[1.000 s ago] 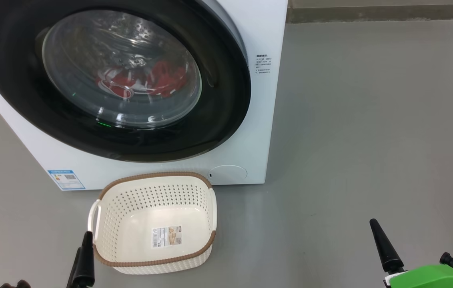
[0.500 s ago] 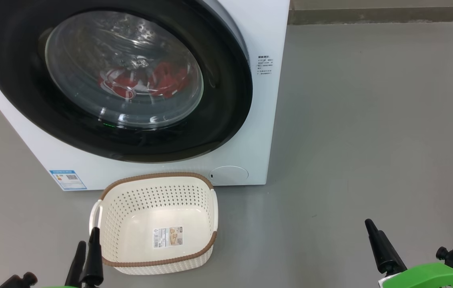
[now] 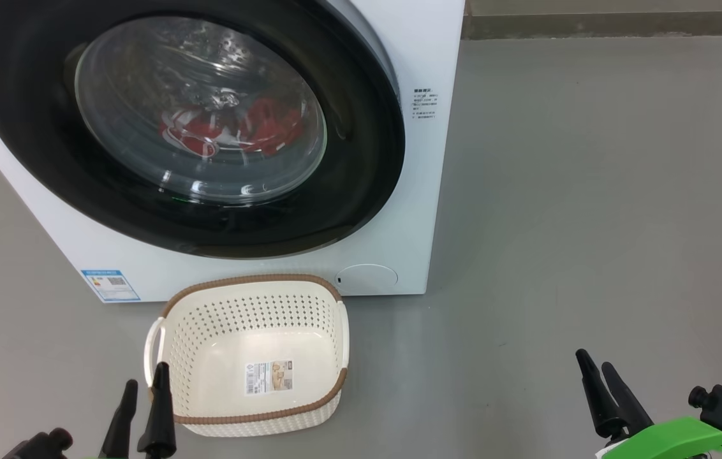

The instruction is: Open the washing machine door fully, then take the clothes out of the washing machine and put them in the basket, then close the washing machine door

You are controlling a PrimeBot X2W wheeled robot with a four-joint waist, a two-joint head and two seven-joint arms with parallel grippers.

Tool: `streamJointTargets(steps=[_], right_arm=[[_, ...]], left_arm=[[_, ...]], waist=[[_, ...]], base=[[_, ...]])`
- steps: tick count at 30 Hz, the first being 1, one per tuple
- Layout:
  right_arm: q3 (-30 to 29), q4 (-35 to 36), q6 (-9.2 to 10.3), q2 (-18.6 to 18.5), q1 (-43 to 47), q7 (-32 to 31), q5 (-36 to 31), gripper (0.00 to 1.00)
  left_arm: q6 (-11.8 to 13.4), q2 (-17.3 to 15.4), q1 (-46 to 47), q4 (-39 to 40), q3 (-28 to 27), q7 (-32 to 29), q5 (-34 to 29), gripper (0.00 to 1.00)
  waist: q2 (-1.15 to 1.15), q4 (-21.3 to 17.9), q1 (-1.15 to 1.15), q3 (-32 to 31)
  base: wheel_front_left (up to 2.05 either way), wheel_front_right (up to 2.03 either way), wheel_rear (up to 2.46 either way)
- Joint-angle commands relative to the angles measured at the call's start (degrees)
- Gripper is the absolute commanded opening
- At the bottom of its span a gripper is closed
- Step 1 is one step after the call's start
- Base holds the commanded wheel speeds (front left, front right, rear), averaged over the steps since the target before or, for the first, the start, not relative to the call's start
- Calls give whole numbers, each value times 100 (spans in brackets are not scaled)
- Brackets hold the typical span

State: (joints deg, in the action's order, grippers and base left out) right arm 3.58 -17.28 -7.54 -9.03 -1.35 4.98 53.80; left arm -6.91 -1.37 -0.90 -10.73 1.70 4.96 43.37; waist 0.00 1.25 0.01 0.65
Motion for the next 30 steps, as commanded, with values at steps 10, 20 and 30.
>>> streamJointTargets(steps=[10,20,30], right_arm=[[241,218,3,-191,-211,226,-663,100],[359,284,4,-309,-217,393,-1255,100],[459,331,4,-415,-229,561,-1856,100]], left_arm=[[36,-115,19,294,-29,225,-847,100],[43,-136,-1,411,45,393,-1588,100],[65,-153,-7,544,84,562,-2305,100]], waist=[[0,-9,-1,17],[0,3,-1,77],[0,32,-1,160]], base=[[0,0,0],[0,0,0],[0,0,0]])
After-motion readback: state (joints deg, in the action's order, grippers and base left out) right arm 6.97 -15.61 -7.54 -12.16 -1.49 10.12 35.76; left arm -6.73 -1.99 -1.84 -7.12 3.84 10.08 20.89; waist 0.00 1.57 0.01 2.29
